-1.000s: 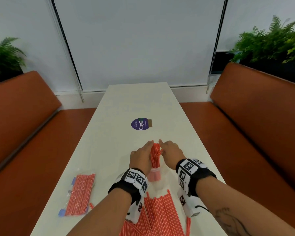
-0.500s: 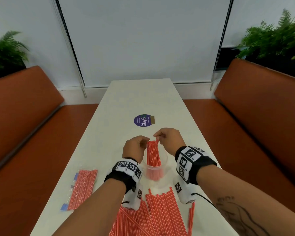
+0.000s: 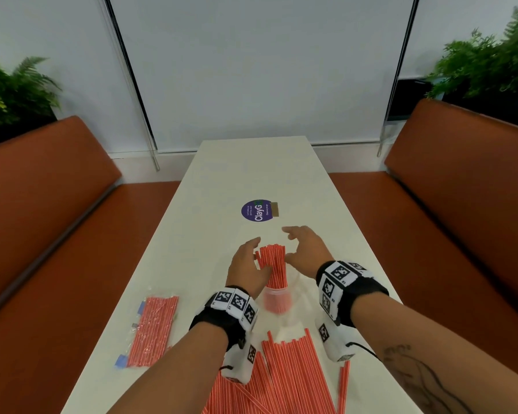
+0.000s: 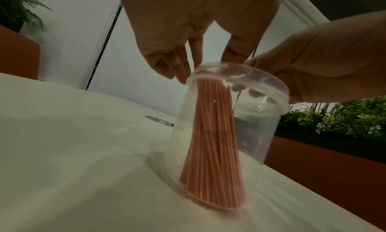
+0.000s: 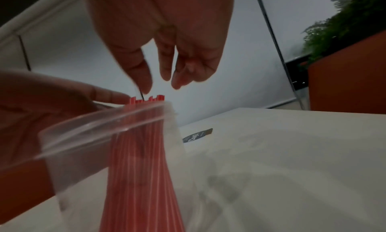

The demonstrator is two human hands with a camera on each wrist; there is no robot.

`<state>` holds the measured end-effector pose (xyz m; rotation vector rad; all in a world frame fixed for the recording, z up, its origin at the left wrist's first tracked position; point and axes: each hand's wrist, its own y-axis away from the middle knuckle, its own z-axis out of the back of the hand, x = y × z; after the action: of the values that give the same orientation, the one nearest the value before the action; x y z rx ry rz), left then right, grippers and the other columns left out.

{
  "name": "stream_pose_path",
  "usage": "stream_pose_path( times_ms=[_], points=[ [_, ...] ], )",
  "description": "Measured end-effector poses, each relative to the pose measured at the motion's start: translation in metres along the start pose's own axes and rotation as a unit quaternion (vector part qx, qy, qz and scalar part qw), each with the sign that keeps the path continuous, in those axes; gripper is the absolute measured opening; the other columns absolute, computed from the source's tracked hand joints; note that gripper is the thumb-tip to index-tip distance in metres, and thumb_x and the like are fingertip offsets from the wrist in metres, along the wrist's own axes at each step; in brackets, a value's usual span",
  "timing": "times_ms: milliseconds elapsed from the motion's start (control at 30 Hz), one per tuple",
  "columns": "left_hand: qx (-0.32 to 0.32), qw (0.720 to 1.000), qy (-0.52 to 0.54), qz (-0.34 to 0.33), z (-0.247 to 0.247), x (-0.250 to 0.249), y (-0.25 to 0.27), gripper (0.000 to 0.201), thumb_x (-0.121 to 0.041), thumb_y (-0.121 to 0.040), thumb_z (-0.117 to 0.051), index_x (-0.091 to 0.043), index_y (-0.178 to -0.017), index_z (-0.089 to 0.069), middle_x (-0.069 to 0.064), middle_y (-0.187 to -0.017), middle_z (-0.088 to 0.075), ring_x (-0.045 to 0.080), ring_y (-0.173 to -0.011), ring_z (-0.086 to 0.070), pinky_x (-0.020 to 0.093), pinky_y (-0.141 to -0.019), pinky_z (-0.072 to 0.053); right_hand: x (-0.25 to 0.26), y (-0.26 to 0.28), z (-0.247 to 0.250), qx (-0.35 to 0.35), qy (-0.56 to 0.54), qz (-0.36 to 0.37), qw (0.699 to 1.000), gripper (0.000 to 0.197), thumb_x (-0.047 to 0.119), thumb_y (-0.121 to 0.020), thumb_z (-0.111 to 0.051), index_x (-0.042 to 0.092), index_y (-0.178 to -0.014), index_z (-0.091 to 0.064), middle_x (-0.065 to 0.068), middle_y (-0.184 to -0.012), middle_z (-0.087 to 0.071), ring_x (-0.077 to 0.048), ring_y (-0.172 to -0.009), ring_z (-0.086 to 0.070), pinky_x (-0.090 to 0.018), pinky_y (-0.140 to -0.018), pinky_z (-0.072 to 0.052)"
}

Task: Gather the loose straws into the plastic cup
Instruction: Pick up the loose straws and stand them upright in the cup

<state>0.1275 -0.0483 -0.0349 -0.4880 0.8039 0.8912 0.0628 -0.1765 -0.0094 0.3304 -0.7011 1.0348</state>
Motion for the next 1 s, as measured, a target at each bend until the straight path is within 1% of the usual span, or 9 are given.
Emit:
stream_pose_path(
  times_ms=[167,267,367,467,600,767,833,900,1000],
  points=[
    [-0.032,0.998,-0.055,-0.024,-0.002,-0.005,-0.003,0.039,-0.007,-0.087,-0.059,-0.02,-0.124,-0.06,0.003,-0.125,-0.061,0.022,-0.113,-0.059,0.032,-0.099,-0.046,0.001,0.001,-0.007,0.089,0.139,0.076,0.983,0.05,0.007,-0.089,-0.053,0.02,-0.138,-0.047,-0.004,-0.137,-0.053,-0.023,-0.124,-0.05,-0.034,-0.105,-0.042],
    [-0.053,0.993,-0.103,-0.026,0.0,-0.008,-0.002,0.031,-0.011,-0.09,-0.053,-0.018,-0.119,-0.064,0.004,-0.122,-0.064,0.023,-0.108,-0.061,0.03,-0.094,-0.046,0.004,0.005,-0.009,0.073,0.275,0.127,0.95,0.043,0.013,-0.096,-0.042,0.019,-0.139,-0.044,-0.003,-0.134,-0.055,-0.024,-0.121,-0.052,-0.034,-0.098,-0.046],
    [-0.037,0.991,-0.119,-0.053,0.001,-0.008,0.002,0.037,-0.01,-0.092,-0.051,-0.015,-0.128,-0.056,0.002,-0.136,-0.053,0.02,-0.123,-0.053,0.031,-0.104,-0.041,0.005,0.011,-0.007,0.055,0.312,0.142,0.938,0.043,0.011,-0.095,-0.041,0.018,-0.137,-0.043,-0.004,-0.129,-0.057,-0.024,-0.116,-0.054,-0.035,-0.09,-0.049],
    [-0.074,0.993,-0.08,-0.048,0.01,-0.006,0.005,0.038,-0.008,-0.091,-0.054,-0.013,-0.129,-0.054,0.004,-0.137,-0.05,0.022,-0.124,-0.051,0.037,-0.106,-0.042,0.007,0.021,0.006,0.02,0.249,0.102,0.963,0.043,0.009,-0.094,-0.041,0.019,-0.135,-0.047,-0.004,-0.127,-0.055,-0.023,-0.117,-0.053,-0.034,-0.092,-0.049],
    [-0.093,0.993,-0.075,0.003,0.032,-0.005,0.017,0.02,-0.012,-0.092,-0.052,-0.013,-0.108,-0.065,0.005,-0.115,-0.064,0.022,-0.101,-0.062,0.029,-0.087,-0.048,0.006,0.036,0.033,-0.024,0.162,-0.035,0.986,0.027,0.017,-0.094,-0.043,0.013,-0.108,-0.065,-0.007,-0.112,-0.064,-0.023,-0.099,-0.062,-0.03,-0.081,-0.049],
    [-0.025,0.992,-0.102,0.077,0.03,-0.006,0.053,0.016,-0.021,-0.09,-0.052,-0.016,-0.1,-0.064,0.003,-0.104,-0.067,0.023,-0.099,-0.062,0.03,-0.083,-0.048,-0.007,0.068,0.044,0.221,0.21,-0.188,0.934,0.031,0.03,-0.093,-0.051,0.007,-0.073,-0.058,-0.006,-0.071,-0.065,-0.017,-0.053,-0.059,-0.021,-0.044,-0.043],
    [0.02,0.988,-0.128,0.087,0.021,-0.004,0.071,0.014,-0.023,-0.09,-0.052,-0.018,-0.094,-0.064,0.001,-0.102,-0.067,0.022,-0.096,-0.063,0.031,-0.08,-0.049,-0.013,0.088,0.036,0.302,0.216,-0.23,0.9,0.028,0.031,-0.092,-0.055,0.006,-0.083,-0.065,-0.004,-0.069,-0.065,-0.018,-0.054,-0.062,-0.022,-0.045,-0.047],
    [0.075,0.981,-0.158,0.087,0.012,-0.002,0.085,0.013,-0.023,-0.089,-0.053,-0.018,-0.079,-0.06,0.002,-0.093,-0.067,0.021,-0.085,-0.063,0.031,-0.077,-0.05,-0.019,0.112,0.028,0.351,0.223,-0.251,0.874,0.028,0.031,-0.089,-0.06,0.006,-0.076,-0.065,-0.002,-0.06,-0.066,-0.015,-0.048,-0.061,-0.023,-0.048,-0.05],
    [0.142,0.966,-0.198,0.089,-0.002,0.0,0.1,0.038,-0.023,-0.087,-0.055,-0.018,-0.052,-0.041,0.0,-0.06,-0.051,0.014,-0.056,-0.05,0.028,-0.064,-0.047,-0.019,0.144,0.015,0.396,0.211,-0.259,0.856,0.025,0.025,-0.087,-0.064,0.005,-0.071,-0.063,-0.005,-0.073,-0.069,-0.01,-0.039,-0.059,-0.026,-0.058,-0.051]
  ],
)
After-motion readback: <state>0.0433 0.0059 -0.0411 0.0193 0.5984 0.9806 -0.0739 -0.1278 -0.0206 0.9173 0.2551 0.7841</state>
